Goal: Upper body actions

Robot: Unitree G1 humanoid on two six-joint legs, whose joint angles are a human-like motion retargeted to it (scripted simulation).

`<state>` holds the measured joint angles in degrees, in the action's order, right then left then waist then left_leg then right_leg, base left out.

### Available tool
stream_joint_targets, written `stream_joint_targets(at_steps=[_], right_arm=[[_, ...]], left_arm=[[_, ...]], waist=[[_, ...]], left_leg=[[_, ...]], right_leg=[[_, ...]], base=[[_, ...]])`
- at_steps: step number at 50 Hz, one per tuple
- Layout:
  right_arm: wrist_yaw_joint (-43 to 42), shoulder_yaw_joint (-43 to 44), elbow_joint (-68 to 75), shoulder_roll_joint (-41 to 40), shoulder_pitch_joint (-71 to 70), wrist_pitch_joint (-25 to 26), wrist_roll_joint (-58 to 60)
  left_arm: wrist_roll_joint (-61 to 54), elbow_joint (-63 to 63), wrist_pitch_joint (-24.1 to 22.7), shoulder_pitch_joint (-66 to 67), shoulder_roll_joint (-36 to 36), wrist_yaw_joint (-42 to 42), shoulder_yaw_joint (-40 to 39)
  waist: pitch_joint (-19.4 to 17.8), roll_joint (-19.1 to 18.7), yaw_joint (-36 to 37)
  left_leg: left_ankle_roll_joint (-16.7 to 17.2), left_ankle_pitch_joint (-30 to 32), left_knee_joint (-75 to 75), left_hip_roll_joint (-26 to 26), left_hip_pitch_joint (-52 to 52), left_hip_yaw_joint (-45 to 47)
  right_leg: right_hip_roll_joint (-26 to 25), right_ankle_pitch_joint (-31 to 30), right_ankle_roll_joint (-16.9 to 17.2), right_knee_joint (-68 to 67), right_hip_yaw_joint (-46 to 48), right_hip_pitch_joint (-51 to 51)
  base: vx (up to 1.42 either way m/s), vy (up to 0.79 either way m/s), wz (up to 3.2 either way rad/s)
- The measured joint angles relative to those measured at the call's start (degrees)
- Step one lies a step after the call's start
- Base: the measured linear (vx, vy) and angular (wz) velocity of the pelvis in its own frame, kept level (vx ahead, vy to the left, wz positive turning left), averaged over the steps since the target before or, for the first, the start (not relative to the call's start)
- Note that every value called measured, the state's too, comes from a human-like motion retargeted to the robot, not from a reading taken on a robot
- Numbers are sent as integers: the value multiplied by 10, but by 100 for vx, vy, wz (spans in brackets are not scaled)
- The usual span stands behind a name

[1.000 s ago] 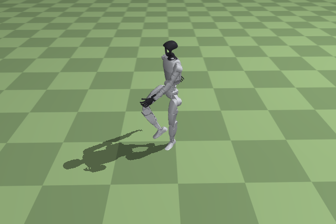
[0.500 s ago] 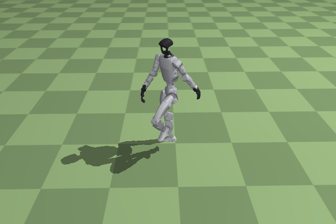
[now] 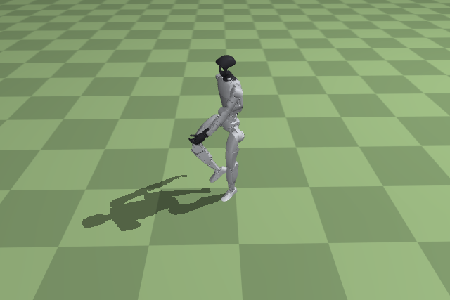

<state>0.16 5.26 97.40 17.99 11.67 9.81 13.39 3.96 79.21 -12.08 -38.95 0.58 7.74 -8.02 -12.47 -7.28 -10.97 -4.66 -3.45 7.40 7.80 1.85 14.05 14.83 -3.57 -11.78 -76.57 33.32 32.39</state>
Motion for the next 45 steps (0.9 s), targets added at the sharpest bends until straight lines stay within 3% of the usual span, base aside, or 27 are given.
stream_joint_targets(at_steps=[4,7,10,15,17,18,20,22,23,25,27,29,32,36,40,43,45], right_arm=[[-65,84,0,8,112,-67,-65],[-86,107,0,5,147,-69,-88],[-96,99,0,-6,142,-65,-100],[-40,30,0,-32,69,-62,-51],[-18,-11,0,-47,19,-60,-21],[-5,-45,0,-57,-14,-57,-6],[30,-111,0,-83,-93,-62,30],[83,-135,-33,-117,-207,-72,68],[104,-126,-77,-132,-255,-82,80],[152,-139,-162,-151,-336,-112,62],[192,-118,-228,-172,-417,-124,50],[192,-81,-288,-189,-473,-139,41],[193,-77,-361,-193,-543,-170,-18],[193,-96,-420,-172,-593,-197,-49],[175,-116,-436,-169,-589,-228,5],[147,-128,-420,-169,-549,-243,35],[139,-131,-398,-172,-502,-245,57]], left_arm=[[17,-81,-40,-5,3,-50,58],[40,-102,-46,8,-14,-49,77],[59,-78,-34,37,-22,-37,77],[48,21,-9,154,-18,-25,41],[41,61,10,226,-17,-23,24],[41,80,18,269,-26,-22,8],[30,114,38,352,-48,-31,-26],[11,143,44,399,-67,-60,-77],[-6,166,34,417,-78,-76,-93],[-45,182,23,486,-97,-80,-125],[-62,182,52,554,-107,-42,-138],[-31,182,92,606,-109,-13,-143],[8,182,119,669,-111,-25,-173],[-20,182,140,719,-110,-43,-215],[-91,182,148,706,-106,-42,-245],[-107,182,131,655,-111,-26,-226],[-100,182,118,613,-115,-13,-198]], waist=[[39,-14,4],[55,0,19],[61,15,50],[101,38,73],[120,56,88],[123,65,97],[131,88,128],[103,116,162],[84,108,187],[58,118,212],[31,115,212],[-8,119,273],[-53,142,321],[-67,176,327],[-43,181,302],[-8,156,278],[25,137,256]], left_leg=[[9,5,5,19,22,0],[14,10,-2,14,14,16],[19,18,-22,1,-15,49],[23,5,-32,-34,-33,73],[23,-14,1,-59,-25,83],[28,-17,27,-63,-26,92],[46,27,102,-60,-12,133],[44,126,310,2,83,158],[8,166,434,64,159,153],[-16,149,591,51,295,81],[-67,88,737,157,390,99],[-99,45,828,217,453,120],[-102,0,893,218,540,133],[-102,-15,892,171,603,189],[-101,-14,883,171,568,210],[-100,3,867,194,498,184],[-89,22,802,175,426,168]], right_leg=[[-22,19,-14,-26,1,77],[-37,21,-9,24,6,46],[-79,-9,18,136,-20,-45],[-146,-101,85,480,-81,-272],[-151,-2,121,604,-120,-350],[-139,70,123,648,-94,-389],[-119,115,89,696,-41,-406],[-82,97,112,702,-113,-374],[-93,89,114,703,-145,-359],[-74,66,124,708,-137,-344],[-83,65,119,702,-114,-347],[-74,69,114,697,-146,-353],[-52,68,100,697,-170,-362],[-11,61,92,703,-170,-363],[-19,65,86,712,-159,-368],[-59,66,83,724,-145,-374],[-81,65,86,735,-125,-379]], base=[[27,-6,-12],[9,-12,-37],[-3,-5,-72],[6,-4,-38],[8,-14,-23],[7,-14,-78],[-19,-20,-137],[-74,-27,-138],[-76,-29,-101],[-53,-36,-46],[-19,-33,-8],[-15,-20,-121],[-6,-23,-68],[-1,-1,48],[7,6,66],[10,12,82],[15,25,88]])
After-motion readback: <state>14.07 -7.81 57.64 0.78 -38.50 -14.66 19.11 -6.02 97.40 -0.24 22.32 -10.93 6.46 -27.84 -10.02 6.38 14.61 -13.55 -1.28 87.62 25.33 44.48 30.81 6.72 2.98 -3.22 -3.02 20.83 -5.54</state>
